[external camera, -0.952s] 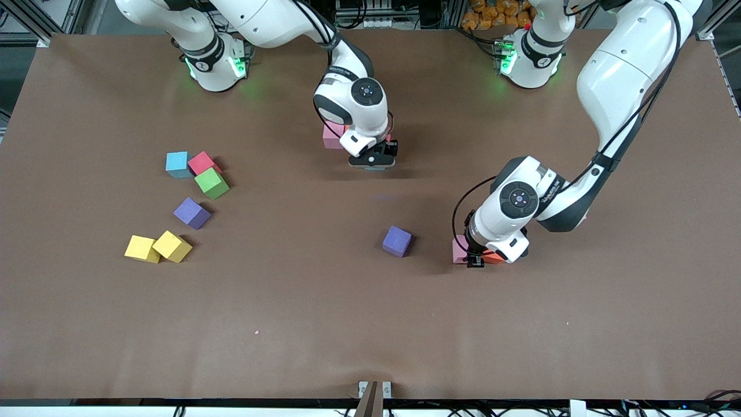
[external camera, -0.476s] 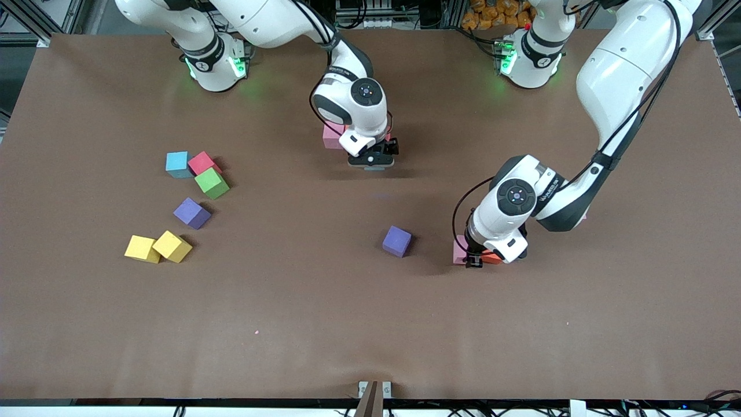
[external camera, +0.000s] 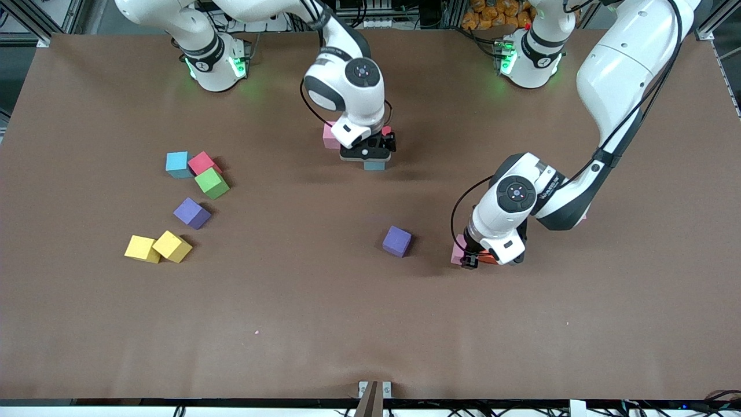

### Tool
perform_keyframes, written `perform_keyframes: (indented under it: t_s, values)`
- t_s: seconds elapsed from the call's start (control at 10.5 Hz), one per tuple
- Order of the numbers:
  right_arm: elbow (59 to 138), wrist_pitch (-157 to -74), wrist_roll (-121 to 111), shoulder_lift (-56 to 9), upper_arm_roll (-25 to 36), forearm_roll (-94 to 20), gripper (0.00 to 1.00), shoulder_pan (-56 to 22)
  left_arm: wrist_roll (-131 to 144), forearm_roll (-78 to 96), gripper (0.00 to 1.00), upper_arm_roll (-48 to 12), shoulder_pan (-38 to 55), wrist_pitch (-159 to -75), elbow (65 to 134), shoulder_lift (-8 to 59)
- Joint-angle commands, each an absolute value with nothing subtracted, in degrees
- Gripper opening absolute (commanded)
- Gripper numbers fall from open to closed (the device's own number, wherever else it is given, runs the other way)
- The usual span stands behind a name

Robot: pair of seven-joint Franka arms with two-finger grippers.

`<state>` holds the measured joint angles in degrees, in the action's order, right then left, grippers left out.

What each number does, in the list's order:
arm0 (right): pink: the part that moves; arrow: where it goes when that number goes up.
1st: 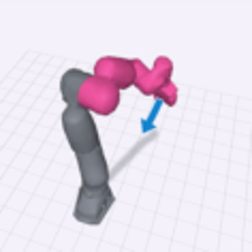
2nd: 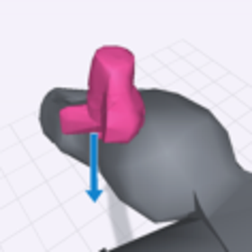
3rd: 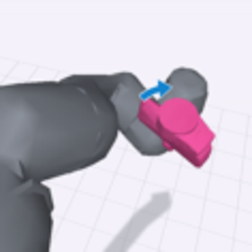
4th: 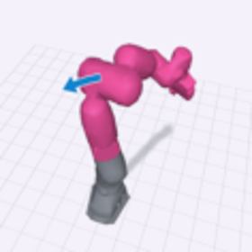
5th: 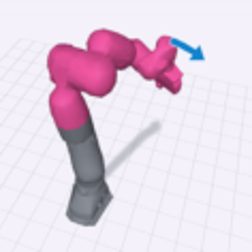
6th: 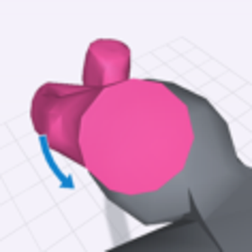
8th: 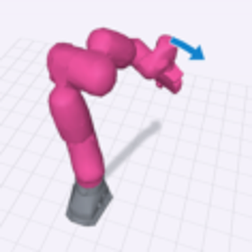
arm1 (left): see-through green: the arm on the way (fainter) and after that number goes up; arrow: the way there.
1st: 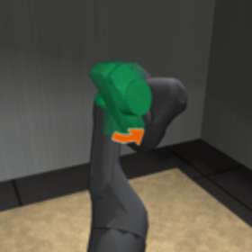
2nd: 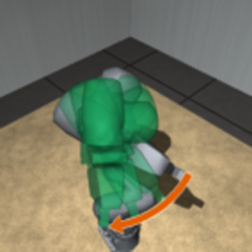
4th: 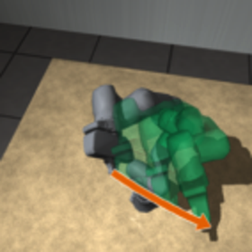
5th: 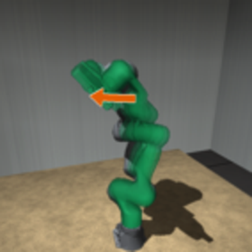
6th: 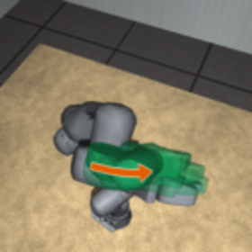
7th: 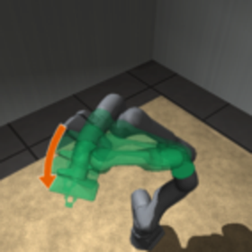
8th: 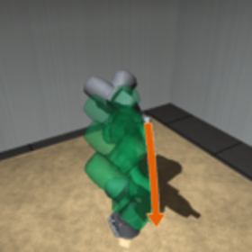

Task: Form number 2 with 11 blocks
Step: 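Release the cyan cube and withdraw the right gripper while the left lifts pink, then carry the pink cube mid-table while the right gripper reaches the purple cube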

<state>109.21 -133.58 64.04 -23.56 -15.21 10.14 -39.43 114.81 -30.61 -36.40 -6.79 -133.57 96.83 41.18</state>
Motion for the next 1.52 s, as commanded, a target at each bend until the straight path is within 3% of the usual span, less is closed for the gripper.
perform_keyframes:
  t_s: [0.0, 0.29, 0.57, 1.05, 1.43]
  values:
    - [112.84, -131.93, 61.03, -16.29, -15.82, 10.02, 1.0, -32.91, 109.97, -31.82, 0.05, -37.17, -6.5, -133.07, 96.86, 40.17]
    - [117.59, -129.83, 43.19, -9.51, -15.82, 4.57, 1.0, -22.96, 104.44, -31.9, 0.05, -39.28, -4.23, -132.89, 96.94, 39.99]
    - [117.51, -125.25, 29.76, -8.88, -15.82, 4.57, 1.0, -11.73, 103.02, -33.39, 0.05, -39.37, 2.88, -128.86, 96.77, 39.11]
    - [119.09, -125.68, 3.39, -9.84, -15.56, 5.01, 1.0, 2.7, 82.4, -32.87, 0.05, -41.91, 8.0, -128.5, 96.94, 39.29]
    - [125.94, -134.8, -8.5, -11.24, -15.56, 5.27, 1.0, 9.73, 69.89, -32.7, 0.05, -43.15, 11.42, -128.58, 95.54, 42.35]
